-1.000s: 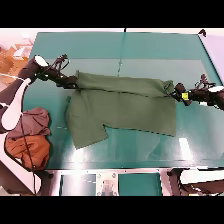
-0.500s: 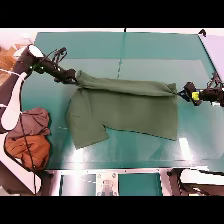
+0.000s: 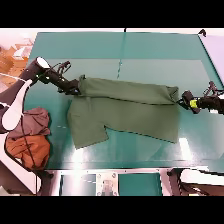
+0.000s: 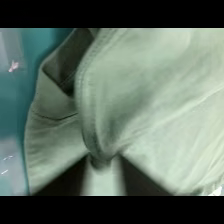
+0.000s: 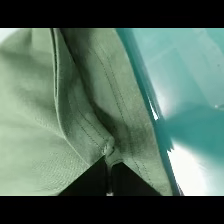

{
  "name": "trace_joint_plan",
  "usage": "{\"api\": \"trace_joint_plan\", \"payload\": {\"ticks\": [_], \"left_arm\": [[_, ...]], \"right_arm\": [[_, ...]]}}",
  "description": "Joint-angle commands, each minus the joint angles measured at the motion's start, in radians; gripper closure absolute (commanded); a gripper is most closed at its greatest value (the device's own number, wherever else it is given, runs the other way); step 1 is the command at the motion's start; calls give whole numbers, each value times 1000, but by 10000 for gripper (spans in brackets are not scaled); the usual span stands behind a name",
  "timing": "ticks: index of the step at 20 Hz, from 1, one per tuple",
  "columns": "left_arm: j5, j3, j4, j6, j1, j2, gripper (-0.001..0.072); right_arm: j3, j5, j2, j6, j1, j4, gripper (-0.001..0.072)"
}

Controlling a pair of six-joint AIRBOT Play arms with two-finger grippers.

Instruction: Fold the shirts.

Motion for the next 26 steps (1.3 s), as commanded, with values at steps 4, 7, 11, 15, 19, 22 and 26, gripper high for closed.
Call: {"api": "trace_joint_plan", "payload": {"ticks": [4,7,11,15,19,22,26], "left_arm": [[-152,92,-177,-23,22,2,147],[-385,164,-169,-119,90,10,148],[-378,-55,-6,-122,147,197,149],[-194,-512,96,-81,187,490,146],[27,-868,96,-60,187,629,146],[173,-1009,-9,-10,187,624,148],[342,-1124,-237,113,116,623,185]], "right_arm": [[127,209,24,37,-19,-66,410],[128,324,140,143,-75,-220,368],[-121,392,397,213,-154,-299,383],[-457,368,678,228,-163,-270,382],[-636,316,844,228,-163,-183,381],[-657,308,856,231,-163,-140,379],[-659,290,856,236,-163,-140,329]]}}
